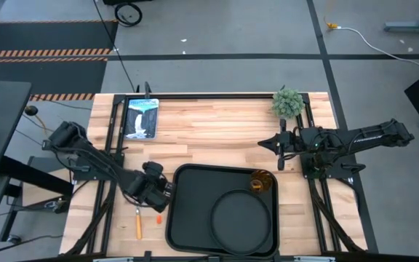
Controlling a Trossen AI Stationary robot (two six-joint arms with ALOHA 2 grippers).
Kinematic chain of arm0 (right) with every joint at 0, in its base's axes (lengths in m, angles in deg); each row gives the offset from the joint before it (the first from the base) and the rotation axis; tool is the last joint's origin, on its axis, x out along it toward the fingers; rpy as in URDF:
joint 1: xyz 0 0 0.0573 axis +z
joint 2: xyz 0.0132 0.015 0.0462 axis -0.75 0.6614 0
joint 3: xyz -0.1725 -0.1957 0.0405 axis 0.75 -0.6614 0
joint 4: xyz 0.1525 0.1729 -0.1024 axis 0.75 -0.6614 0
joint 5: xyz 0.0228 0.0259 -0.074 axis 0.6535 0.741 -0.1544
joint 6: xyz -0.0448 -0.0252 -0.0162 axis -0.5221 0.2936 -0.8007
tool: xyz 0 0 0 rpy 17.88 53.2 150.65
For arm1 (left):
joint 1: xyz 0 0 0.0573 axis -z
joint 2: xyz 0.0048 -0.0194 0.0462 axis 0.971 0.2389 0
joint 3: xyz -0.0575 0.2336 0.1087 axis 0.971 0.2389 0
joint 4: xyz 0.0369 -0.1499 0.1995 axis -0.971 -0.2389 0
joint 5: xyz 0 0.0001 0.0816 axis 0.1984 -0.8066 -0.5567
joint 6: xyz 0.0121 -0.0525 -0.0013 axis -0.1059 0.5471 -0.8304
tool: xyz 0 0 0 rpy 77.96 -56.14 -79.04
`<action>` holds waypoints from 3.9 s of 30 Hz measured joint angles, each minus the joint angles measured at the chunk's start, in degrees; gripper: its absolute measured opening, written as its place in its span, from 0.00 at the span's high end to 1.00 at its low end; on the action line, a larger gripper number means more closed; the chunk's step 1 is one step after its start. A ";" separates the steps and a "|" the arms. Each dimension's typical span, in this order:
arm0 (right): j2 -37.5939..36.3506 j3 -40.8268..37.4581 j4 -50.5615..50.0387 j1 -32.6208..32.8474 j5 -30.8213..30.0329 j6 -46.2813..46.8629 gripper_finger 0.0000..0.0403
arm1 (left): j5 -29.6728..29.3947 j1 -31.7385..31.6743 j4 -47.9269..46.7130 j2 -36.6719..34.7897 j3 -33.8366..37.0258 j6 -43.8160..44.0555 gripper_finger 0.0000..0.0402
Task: Pick and place plate/cup/fork/spoon on tray
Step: Put the orange fork on the black tray to the left of the black plate
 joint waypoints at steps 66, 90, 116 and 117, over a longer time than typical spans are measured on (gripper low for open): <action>4.92 0.02 2.61 0.00 1.95 0.02 0.97 | 21.54 0.47 14.82 9.65 5.45 17.11 0.67; 4.90 0.02 2.61 0.00 1.96 0.46 0.97 | 19.32 0.22 13.36 7.15 5.80 14.04 0.96; 4.90 0.02 3.07 0.00 1.95 0.44 0.97 | 3.79 -2.83 40.10 3.05 5.56 3.70 0.96; 4.90 0.02 3.05 0.00 1.95 0.44 0.97 | 3.83 -3.05 41.74 3.63 5.56 3.07 0.96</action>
